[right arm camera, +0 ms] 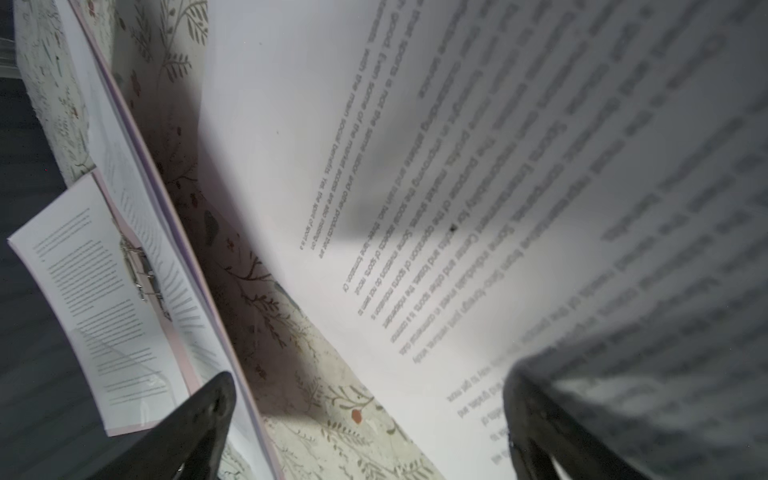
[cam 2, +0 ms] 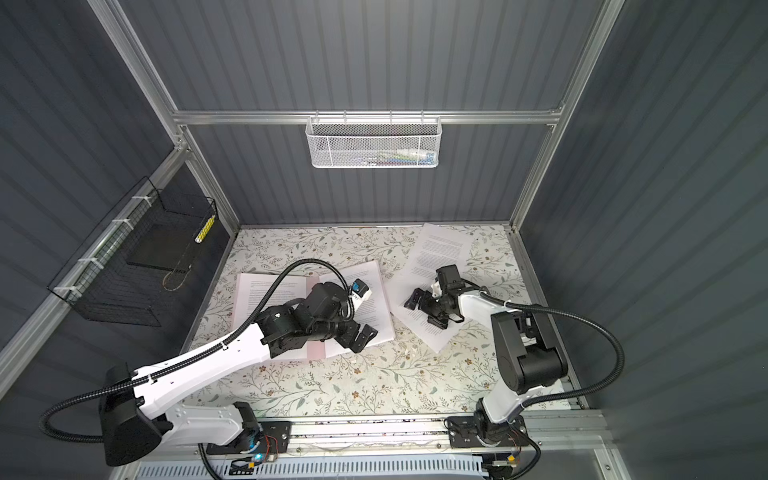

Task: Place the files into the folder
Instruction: 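Draw the right gripper back toward the loose sheets while the left gripper reaches across, then pinch a loose white sheet near the right gripper with the left gripper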

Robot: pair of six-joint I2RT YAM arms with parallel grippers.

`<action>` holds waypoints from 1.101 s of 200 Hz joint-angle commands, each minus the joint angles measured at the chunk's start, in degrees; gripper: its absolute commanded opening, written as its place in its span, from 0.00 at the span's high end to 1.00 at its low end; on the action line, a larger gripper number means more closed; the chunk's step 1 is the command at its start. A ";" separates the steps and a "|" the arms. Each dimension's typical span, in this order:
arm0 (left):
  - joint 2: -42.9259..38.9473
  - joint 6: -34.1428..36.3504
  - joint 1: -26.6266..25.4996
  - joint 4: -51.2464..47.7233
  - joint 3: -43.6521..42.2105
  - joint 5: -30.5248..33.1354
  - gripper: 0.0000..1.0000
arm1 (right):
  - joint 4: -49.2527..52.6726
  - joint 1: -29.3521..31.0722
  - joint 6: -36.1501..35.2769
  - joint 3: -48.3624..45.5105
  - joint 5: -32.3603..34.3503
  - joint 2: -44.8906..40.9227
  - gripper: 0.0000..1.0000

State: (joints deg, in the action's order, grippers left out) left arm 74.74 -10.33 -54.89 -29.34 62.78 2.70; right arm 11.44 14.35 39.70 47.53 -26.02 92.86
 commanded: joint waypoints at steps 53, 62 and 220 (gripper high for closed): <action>8.86 -0.63 0.36 0.45 9.75 -5.00 0.00 | 4.06 -10.55 4.77 -11.84 1.52 -13.05 0.01; 11.01 -0.37 0.25 0.23 11.48 -6.49 0.00 | 4.75 -14.33 5.56 -13.14 1.70 -15.32 0.01; 56.17 -4.52 3.58 -10.32 48.71 -7.45 0.00 | 13.33 -21.06 1.48 -16.41 0.85 -33.34 0.01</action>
State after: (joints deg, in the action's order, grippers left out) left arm 128.64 -14.87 -52.77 -35.11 106.78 -4.73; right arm 22.09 -6.85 41.89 32.60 -24.49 61.12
